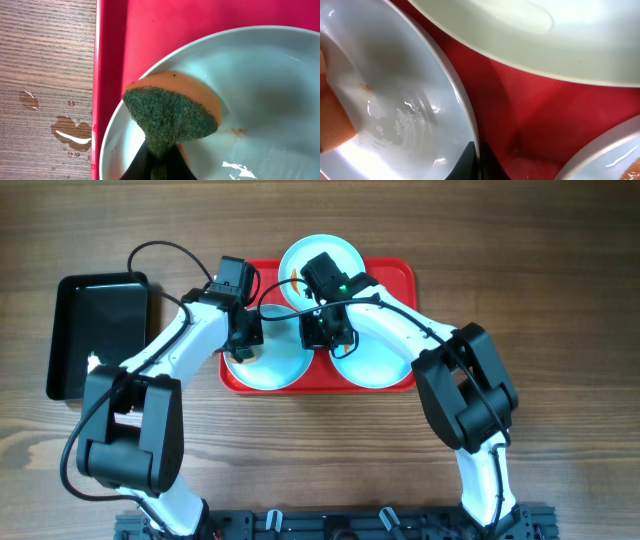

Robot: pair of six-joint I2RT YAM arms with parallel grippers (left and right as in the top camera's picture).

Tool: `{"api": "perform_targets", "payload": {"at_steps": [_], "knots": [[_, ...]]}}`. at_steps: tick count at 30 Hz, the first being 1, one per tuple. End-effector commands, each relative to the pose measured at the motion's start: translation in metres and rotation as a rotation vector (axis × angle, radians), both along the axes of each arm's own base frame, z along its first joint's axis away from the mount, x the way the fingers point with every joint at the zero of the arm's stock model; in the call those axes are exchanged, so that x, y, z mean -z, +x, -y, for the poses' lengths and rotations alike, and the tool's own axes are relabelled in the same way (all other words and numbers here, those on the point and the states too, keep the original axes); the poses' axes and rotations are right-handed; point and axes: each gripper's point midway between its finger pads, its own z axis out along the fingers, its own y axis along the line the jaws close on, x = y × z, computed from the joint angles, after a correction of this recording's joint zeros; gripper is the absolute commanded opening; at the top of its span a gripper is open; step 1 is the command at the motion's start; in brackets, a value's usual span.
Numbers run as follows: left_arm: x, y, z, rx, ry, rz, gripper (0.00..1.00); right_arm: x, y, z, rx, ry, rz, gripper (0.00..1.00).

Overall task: Clean dirty plates on tray and stack at the side
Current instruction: 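Scrub the plate surface with the sponge in the left gripper, then lift the cleaned plate with the right gripper toward the upper right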

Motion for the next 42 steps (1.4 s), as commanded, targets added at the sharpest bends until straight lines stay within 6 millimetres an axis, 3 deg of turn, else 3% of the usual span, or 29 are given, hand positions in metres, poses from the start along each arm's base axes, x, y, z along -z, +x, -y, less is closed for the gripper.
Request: {"api": "perform_targets", "payload": {"at_steps": [1,4,6,11,14,19,22,26,30,35,38,42], "knots": [[-0.006,-0.003,0.01,0.016,-0.072,0.001,0.04,0.016,-0.001,0.014,0.021,-0.058,-0.019,0.04],[-0.008,-0.01,0.054,0.064,-0.325,-0.039,0.04,0.016,-0.001,0.014,0.021,-0.058,-0.019,0.04],[-0.011,-0.007,0.063,0.06,-0.38,-0.032,0.04,0.016,-0.002,0.014,0.02,-0.06,-0.021,0.04],[-0.008,-0.003,0.061,0.058,-0.369,-0.019,0.04,0.016,-0.002,0.014,0.02,-0.06,-0.022,0.04],[0.006,-0.004,0.059,0.049,-0.35,-0.047,0.04,0.017,-0.003,0.015,0.02,-0.062,-0.025,0.04],[0.041,0.001,0.035,0.009,-0.204,-0.066,0.04,0.017,-0.004,0.016,0.021,-0.066,-0.03,0.04],[0.048,0.006,-0.013,-0.051,0.068,-0.028,0.04,0.017,-0.004,0.019,0.026,-0.07,-0.036,0.04],[0.034,0.0,-0.065,-0.097,0.373,-0.02,0.04,0.017,-0.002,0.023,0.038,-0.072,-0.041,0.04],[0.022,-0.001,-0.082,-0.111,0.487,-0.009,0.04,0.017,-0.001,0.024,0.04,-0.072,-0.04,0.04],[-0.011,0.004,-0.068,-0.104,0.429,0.04,0.04,0.013,0.003,0.022,0.04,-0.065,-0.029,0.04],[-0.042,0.003,-0.053,-0.086,0.368,0.104,0.04,-0.002,0.012,0.018,0.043,-0.054,0.006,0.04],[-0.073,-0.011,-0.036,-0.053,0.273,0.133,0.04,-0.035,0.033,0.029,0.07,-0.13,0.104,0.04]]}}
